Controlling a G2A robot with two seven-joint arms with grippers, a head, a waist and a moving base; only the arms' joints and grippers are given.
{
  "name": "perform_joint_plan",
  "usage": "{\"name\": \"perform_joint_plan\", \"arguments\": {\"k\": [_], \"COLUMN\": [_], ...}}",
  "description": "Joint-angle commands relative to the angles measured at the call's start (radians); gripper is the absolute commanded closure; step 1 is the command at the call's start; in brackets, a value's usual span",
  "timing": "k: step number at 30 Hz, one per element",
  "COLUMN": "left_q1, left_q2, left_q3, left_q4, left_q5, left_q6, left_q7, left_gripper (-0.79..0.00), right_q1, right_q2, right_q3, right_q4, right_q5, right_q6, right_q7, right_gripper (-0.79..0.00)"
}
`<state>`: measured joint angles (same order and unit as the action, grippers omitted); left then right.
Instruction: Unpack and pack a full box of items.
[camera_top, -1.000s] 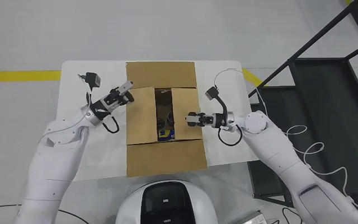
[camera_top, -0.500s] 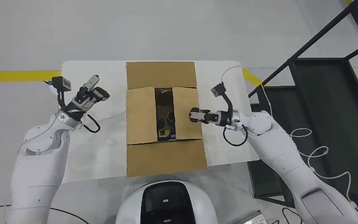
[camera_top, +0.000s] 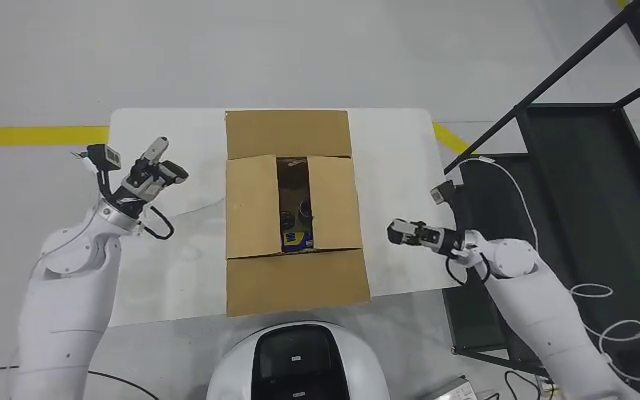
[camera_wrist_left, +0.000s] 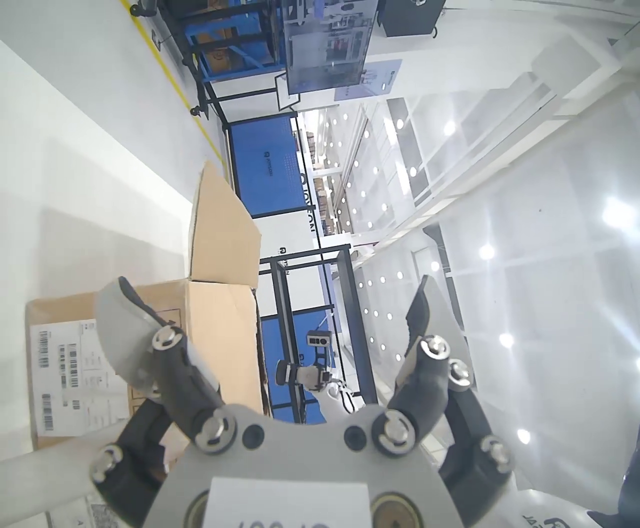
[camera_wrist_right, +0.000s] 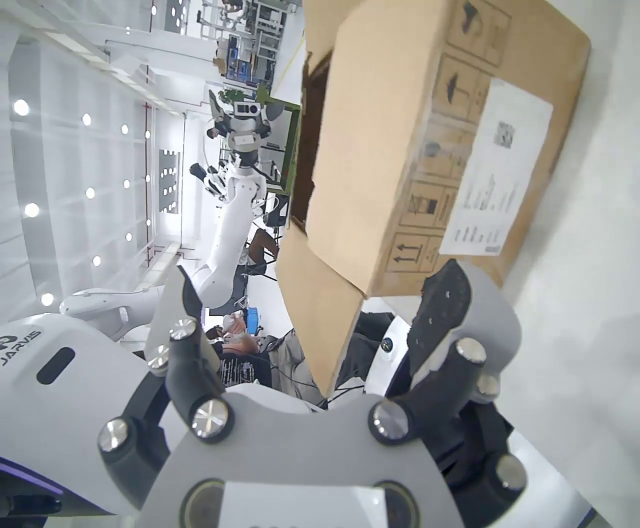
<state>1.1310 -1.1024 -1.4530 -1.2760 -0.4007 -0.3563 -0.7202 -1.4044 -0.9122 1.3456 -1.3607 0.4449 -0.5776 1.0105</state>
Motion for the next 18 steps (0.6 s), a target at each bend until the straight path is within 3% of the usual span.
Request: {"name": "perform_joint_plan", "arguments": {"k": [1, 12, 18], "left_q1": [-0.004, -0.007, 0.001], "left_q2": [0.000, -0.001, -0.001], "left_q3": [0.003, 0.002, -0.003], "left_q4": [0.004, 0.014, 0.012], "left_q5": [0.005, 0.011, 0.011], "left_q6": [0.000, -0.001, -0.003], "left_q7": [0.001, 0.022, 0.034], "left_gripper": [-0.785, -0.785, -0.785], "right_q1": [-0.015, -0.087, -0.104], "right_q2": [-0.004, -0.020, -0.017], "right_q3": [-0.018, -0.131, -0.121], "right_q4": [0.003, -0.087, -0.154], "right_q5": [-0.018, -0.123, 0.024], "right_q6": [-0.001, 0.024, 0.043], "right_q7": [-0.023, -0.039, 0.050], "right_gripper": [-0.785, -0.785, -0.785]}}
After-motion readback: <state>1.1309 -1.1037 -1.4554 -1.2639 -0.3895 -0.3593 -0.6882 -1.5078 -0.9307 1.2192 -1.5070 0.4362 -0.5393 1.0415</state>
